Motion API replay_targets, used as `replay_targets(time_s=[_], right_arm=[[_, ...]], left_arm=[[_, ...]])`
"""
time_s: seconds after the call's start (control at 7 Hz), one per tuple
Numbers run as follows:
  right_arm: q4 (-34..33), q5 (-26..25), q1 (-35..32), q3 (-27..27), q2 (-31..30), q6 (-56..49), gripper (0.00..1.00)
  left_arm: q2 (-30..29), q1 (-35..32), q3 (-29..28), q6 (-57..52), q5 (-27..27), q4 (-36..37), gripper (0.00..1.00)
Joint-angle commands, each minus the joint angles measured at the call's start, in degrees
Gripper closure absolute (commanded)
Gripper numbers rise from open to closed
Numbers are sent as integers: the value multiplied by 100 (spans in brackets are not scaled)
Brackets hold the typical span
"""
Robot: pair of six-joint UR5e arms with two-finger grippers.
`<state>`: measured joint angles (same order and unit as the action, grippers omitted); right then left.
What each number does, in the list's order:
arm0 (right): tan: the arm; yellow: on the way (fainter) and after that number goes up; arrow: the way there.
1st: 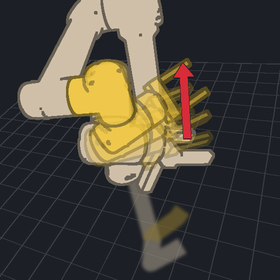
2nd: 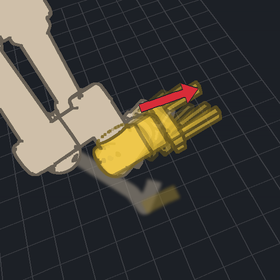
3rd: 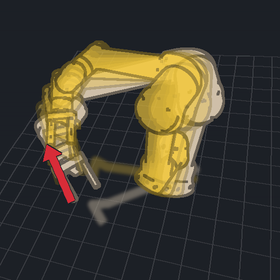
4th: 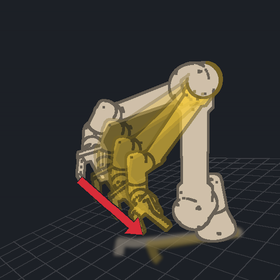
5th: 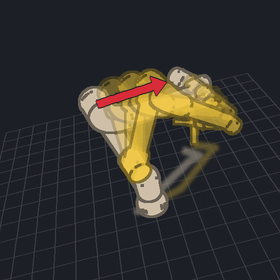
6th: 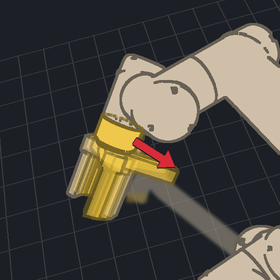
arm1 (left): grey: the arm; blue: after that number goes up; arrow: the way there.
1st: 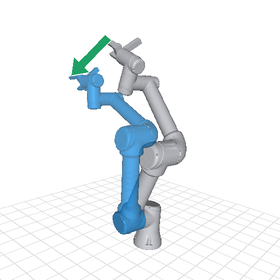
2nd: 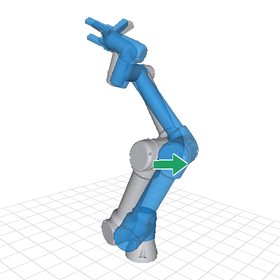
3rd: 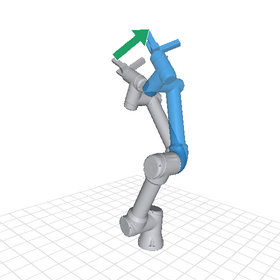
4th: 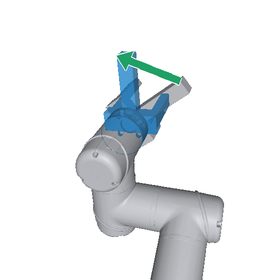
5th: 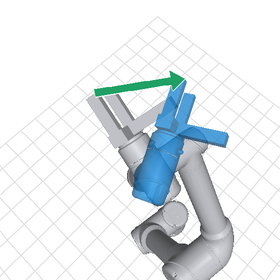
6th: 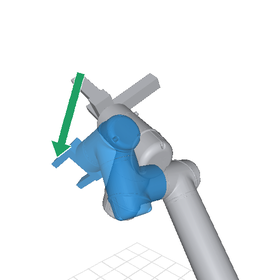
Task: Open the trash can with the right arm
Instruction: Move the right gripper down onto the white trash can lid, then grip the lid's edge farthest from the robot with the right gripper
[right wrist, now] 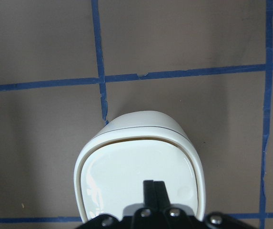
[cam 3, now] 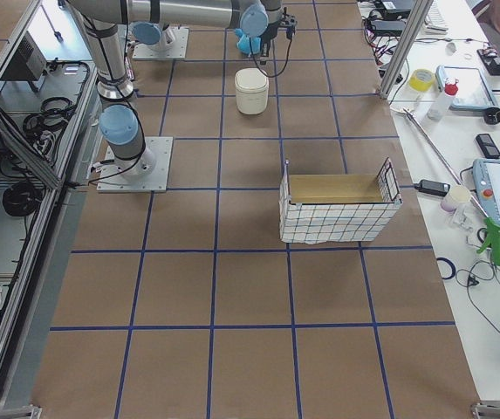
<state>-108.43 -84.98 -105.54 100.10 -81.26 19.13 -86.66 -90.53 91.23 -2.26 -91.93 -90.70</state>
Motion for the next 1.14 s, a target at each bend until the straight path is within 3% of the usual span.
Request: replay_targets(time_s=[0.0,0.86,1.0], right_arm=[[-434,-1,-11,518,40,3,100],[-337,-28,-11,537,137,-24,100],[-328,-115,-11,459,50,20,63]], left_arm=[[0,0,0,-2,0,0,0],[0,0,0,-2,0,0,0],[0,0,0,-2,0,0,0]])
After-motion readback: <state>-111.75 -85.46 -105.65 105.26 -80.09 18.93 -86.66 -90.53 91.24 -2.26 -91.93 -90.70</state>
